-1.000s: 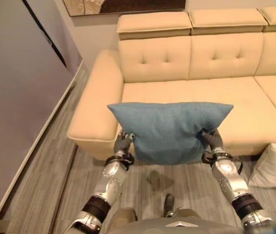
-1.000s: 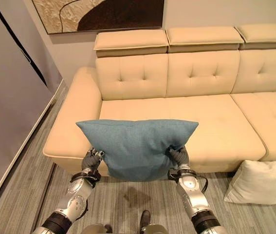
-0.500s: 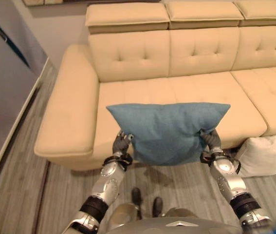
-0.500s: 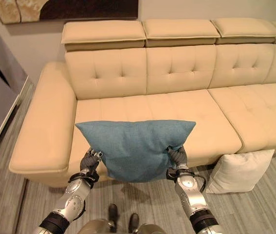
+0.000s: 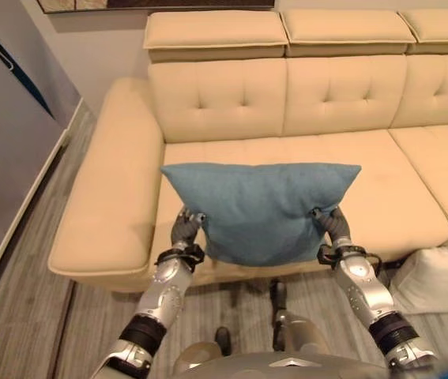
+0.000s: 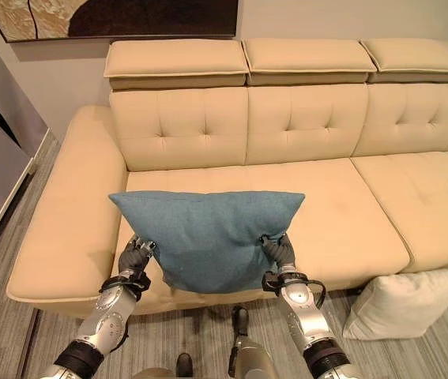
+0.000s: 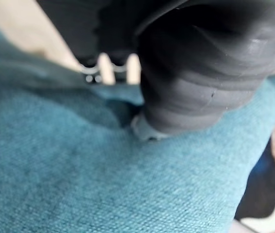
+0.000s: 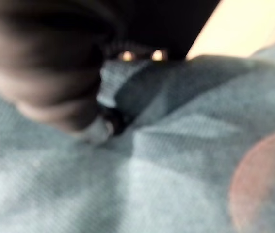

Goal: Pick up all the scattered cushions and arrange them neatly on the sofa.

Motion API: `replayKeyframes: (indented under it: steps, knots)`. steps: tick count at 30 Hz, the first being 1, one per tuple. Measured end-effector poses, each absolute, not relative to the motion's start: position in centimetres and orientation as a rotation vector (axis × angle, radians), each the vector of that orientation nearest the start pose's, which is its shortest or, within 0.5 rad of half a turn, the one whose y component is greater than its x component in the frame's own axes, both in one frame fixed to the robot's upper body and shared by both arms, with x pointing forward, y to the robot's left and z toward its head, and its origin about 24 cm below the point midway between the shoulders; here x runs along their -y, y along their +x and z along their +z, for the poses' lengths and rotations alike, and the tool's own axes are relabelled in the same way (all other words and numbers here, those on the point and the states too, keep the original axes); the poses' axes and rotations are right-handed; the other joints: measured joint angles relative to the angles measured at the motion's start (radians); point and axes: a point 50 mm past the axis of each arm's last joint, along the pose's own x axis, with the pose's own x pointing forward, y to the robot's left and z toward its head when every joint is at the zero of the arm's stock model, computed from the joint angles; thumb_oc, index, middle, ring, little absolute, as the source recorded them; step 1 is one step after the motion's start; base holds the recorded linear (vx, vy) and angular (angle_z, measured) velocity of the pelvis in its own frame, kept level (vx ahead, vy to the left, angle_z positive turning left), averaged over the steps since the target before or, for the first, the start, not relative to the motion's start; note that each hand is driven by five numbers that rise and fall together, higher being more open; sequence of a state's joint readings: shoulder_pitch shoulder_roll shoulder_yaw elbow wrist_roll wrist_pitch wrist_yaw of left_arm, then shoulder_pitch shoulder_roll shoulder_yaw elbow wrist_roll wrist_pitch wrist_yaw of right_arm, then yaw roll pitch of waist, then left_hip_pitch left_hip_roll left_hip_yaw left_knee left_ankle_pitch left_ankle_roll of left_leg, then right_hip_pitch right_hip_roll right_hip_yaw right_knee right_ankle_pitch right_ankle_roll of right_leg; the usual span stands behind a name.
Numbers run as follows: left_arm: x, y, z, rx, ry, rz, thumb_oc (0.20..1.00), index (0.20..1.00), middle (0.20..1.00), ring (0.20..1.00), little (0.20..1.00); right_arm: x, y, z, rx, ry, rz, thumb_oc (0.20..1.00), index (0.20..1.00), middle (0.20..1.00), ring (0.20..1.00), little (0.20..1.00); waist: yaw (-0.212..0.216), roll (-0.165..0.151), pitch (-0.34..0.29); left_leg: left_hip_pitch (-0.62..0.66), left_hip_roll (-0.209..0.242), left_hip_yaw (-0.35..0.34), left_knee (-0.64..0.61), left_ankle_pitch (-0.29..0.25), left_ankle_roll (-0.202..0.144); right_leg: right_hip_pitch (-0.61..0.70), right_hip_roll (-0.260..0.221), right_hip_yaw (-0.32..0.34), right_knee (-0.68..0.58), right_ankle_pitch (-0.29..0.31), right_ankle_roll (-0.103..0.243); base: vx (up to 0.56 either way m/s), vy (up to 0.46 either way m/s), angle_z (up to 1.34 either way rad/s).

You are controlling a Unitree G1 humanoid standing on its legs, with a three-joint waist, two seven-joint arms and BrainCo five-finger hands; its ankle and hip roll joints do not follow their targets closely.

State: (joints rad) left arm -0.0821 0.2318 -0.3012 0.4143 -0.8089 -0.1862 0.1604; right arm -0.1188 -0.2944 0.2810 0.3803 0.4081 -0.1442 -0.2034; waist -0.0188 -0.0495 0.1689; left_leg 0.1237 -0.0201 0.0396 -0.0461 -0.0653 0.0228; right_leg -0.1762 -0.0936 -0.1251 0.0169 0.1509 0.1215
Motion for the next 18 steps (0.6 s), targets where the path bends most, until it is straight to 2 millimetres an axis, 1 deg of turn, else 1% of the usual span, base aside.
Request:
replayKeyframes:
  steps: [1, 2, 3, 4, 5, 6, 7, 8, 9, 10, 11, 12, 13, 14, 16, 18]
  knots:
    - [-15.5, 25.0, -2.9, -0.296, -0.486, 0.102, 0.200, 0.200, 0.200, 0.200, 0.200, 17.4, 26.2, -0.9, -0.199, 0.029, -0.046, 0.200, 0.200, 0.200, 0.200, 0.200, -0.006, 0.009, -0.002, 0.000, 0.020, -0.023, 0.006, -0.010, -0.017, 0.015, 0.020, -0.003, -0.005, -0.005, -0.011, 0.24, -0.160, 0.69]
    - [-15.1, 25.2, -2.7, -0.288, -0.499, 0.091, 0.200, 0.200, 0.200, 0.200, 0.200, 17.9, 26.3, -0.6, -0.188, 0.023, -0.059, 0.200, 0.200, 0.200, 0.200, 0.200, -0.018, 0.013, -0.001, -0.006, 0.045, -0.050, 0.027, -0.014, -0.030, 0.039, 0.033, -0.048, -0.012, -0.019, -0.046, 0.20, -0.200, 0.86]
    - [-14.8, 25.3, -2.6, -0.287, -0.502, 0.080, 0.200, 0.200, 0.200, 0.200, 0.200, 18.3, 26.3, -0.5, -0.184, 0.020, -0.070, 0.200, 0.200, 0.200, 0.200, 0.200, -0.031, 0.012, -0.002, -0.023, 0.053, -0.065, 0.056, -0.019, -0.046, 0.052, 0.032, -0.084, -0.018, -0.025, -0.064, 0.17, -0.223, 1.05]
    - [-14.4, 25.5, -2.4, -0.285, -0.503, 0.067, 0.200, 0.200, 0.200, 0.200, 0.200, 18.6, 26.4, -0.4, -0.179, 0.020, -0.079, 0.200, 0.200, 0.200, 0.200, 0.200, -0.043, 0.010, -0.003, -0.045, 0.055, -0.061, 0.095, -0.021, -0.050, 0.066, 0.030, -0.115, -0.028, -0.027, -0.073, 0.12, -0.208, 0.82]
    - [-14.1, 25.5, -2.4, -0.285, -0.509, 0.059, 0.200, 0.200, 0.200, 0.200, 0.200, 18.9, 26.5, -0.2, -0.172, 0.016, -0.088, 0.200, 0.200, 0.200, 0.200, 0.200, -0.044, 0.010, -0.003, -0.058, 0.058, -0.051, 0.118, -0.017, -0.057, 0.071, 0.033, -0.122, -0.029, -0.038, -0.083, 0.12, -0.160, 0.75]
    - [-13.6, 25.7, -2.2, -0.282, -0.518, 0.042, 0.200, 0.200, 0.200, 0.200, 0.200, 19.2, 26.7, 0.1, -0.158, 0.027, -0.106, 0.200, 0.200, 0.200, 0.200, 0.200, -0.037, -0.019, 0.001, -0.165, 0.049, -0.044, 0.330, -0.024, -0.084, 0.089, 0.022, -0.143, -0.045, -0.049, -0.099, 0.11, -0.104, 0.36]
    - [-13.6, 25.7, -2.2, -0.282, -0.517, 0.043, 0.200, 0.200, 0.200, 0.200, 0.200, 19.1, 26.7, 0.2, -0.154, 0.028, -0.102, 0.200, 0.200, 0.200, 0.200, 0.200, -0.028, -0.026, 0.001, -0.191, 0.051, -0.030, 0.384, -0.025, -0.095, 0.096, 0.020, -0.142, -0.047, -0.050, -0.110, 0.09, -0.061, 0.17]
    - [-13.7, 25.6, -2.3, -0.286, -0.517, 0.046, 0.200, 0.200, 0.200, 0.200, 0.200, 19.0, 26.7, 0.3, -0.149, 0.028, -0.099, 0.200, 0.200, 0.200, 0.200, 0.200, -0.021, -0.023, -0.001, -0.195, 0.064, -0.012, 0.408, -0.028, -0.094, 0.110, 0.026, -0.142, -0.047, -0.061, -0.128, 0.15, -0.030, 0.04]
    - [-13.7, 25.7, -2.3, -0.282, -0.516, 0.045, 0.200, 0.200, 0.200, 0.200, 0.200, 19.0, 26.6, 0.2, -0.152, 0.031, -0.098, 0.200, 0.200, 0.200, 0.200, 0.200, -0.029, -0.019, -0.003, -0.193, 0.075, 0.012, 0.415, -0.032, -0.099, 0.122, 0.033, -0.153, -0.051, -0.072, -0.144, 0.17, 0.004, 0.10]
    - [-13.7, 25.8, -2.1, -0.273, -0.516, 0.042, 0.200, 0.200, 0.200, 0.200, 0.200, 19.0, 26.7, 0.3, -0.147, 0.032, -0.098, 0.200, 0.200, 0.200, 0.200, 0.200, -0.031, -0.018, -0.003, -0.192, 0.081, 0.019, 0.408, -0.036, -0.100, 0.123, 0.038, -0.155, -0.049, -0.076, -0.147, 0.24, 0.024, 0.22]
    - [-13.8, 26.1, -1.8, -0.265, -0.511, 0.039, 0.200, 0.200, 0.200, 0.200, 0.200, 18.9, 26.7, 0.4, -0.143, 0.035, -0.098, 0.200, 0.200, 0.200, 0.200, 0.200, -0.033, -0.025, 0.000, -0.198, 0.090, 0.033, 0.401, -0.052, -0.095, 0.126, 0.042, -0.151, -0.061, -0.083, -0.158, 0.20, 0.046, 0.33]
    - [-13.8, 26.6, -1.3, -0.247, -0.500, 0.029, 0.200, 0.200, 0.200, 0.200, 0.200, 18.9, 26.7, 0.4, -0.141, 0.041, -0.106, 0.200, 0.200, 0.200, 0.200, 0.200, -0.033, -0.048, 0.006, -0.200, 0.092, 0.060, 0.244, -0.045, -0.095, 0.134, 0.042, -0.128, -0.093, -0.076, -0.148, 0.21, 0.064, 0.38]
    - [-13.7, 26.7, -1.2, -0.245, -0.498, 0.022, 0.200, 0.200, 0.200, 0.200, 0.200, 19.1, 26.8, 0.5, -0.139, 0.036, -0.110, 0.200, 0.200, 0.200, 0.200, 0.200, -0.032, -0.054, 0.009, -0.205, 0.094, 0.060, 0.169, -0.025, -0.099, 0.137, 0.044, -0.127, -0.095, -0.064, -0.146, 0.22, 0.083, 0.34]
    - [-13.7, 26.7, -1.3, -0.249, -0.496, 0.021, 0.200, 0.200, 0.200, 0.200, 0.200, 19.1, 26.7, 0.5, -0.140, 0.035, -0.110, 0.200, 0.200, 0.200, 0.200, 0.200, -0.030, -0.055, 0.011, -0.216, 0.103, 0.062, 0.136, -0.005, -0.100, 0.147, 0.050, -0.127, -0.104, -0.063, -0.149, 0.23, 0.110, 0.03]
    - [-13.8, 26.5, -1.5, -0.258, -0.493, 0.024, 0.200, 0.200, 0.200, 0.200, 0.200, 19.0, 26.7, 0.4, -0.144, 0.038, -0.114, 0.200, 0.200, 0.200, 0.200, 0.200, -0.015, -0.055, 0.011, -0.235, 0.123, 0.082, 0.071, 0.054, -0.124, 0.164, 0.061, -0.119, -0.113, -0.076, -0.156, 0.20, 0.127, -0.16]
    - [-14.0, 26.5, -1.5, -0.256, -0.487, 0.027, 0.200, 0.200, 0.200, 0.200, 0.200, 18.8, 26.8, 0.4, -0.143, 0.043, -0.115, 0.200, 0.200, 0.200, 0.200, 0.200, -0.003, -0.046, 0.013, -0.253, 0.142, 0.090, 0.029, 0.100, -0.121, 0.171, 0.078, -0.106, -0.113, -0.080, -0.156, 0.14, 0.125, -0.46]
